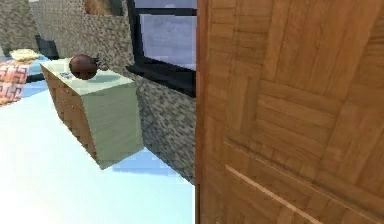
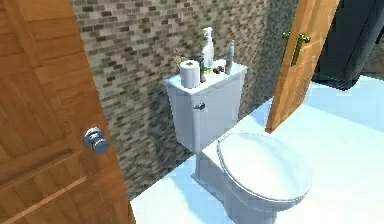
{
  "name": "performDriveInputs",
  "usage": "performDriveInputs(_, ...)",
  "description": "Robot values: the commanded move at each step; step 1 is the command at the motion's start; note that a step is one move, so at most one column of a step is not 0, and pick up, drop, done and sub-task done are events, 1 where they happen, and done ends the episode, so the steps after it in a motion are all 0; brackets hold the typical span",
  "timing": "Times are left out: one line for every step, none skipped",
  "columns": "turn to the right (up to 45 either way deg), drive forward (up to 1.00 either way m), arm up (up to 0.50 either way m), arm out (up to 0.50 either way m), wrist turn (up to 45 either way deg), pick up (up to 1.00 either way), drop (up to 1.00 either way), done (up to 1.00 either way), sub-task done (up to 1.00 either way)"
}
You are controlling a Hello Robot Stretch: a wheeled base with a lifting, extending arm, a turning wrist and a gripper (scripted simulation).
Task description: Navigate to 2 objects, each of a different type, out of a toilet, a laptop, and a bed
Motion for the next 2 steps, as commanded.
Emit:
performDriveInputs(0.0, 0.4, 0.0, 0.0, 0.0, 0.0, 0.0, 0.0, 0.0)
performDriveInputs(-42.0, 0.0, 0.0, 0.0, 0.0, 0.0, 0.0, 0.0, 0.0)
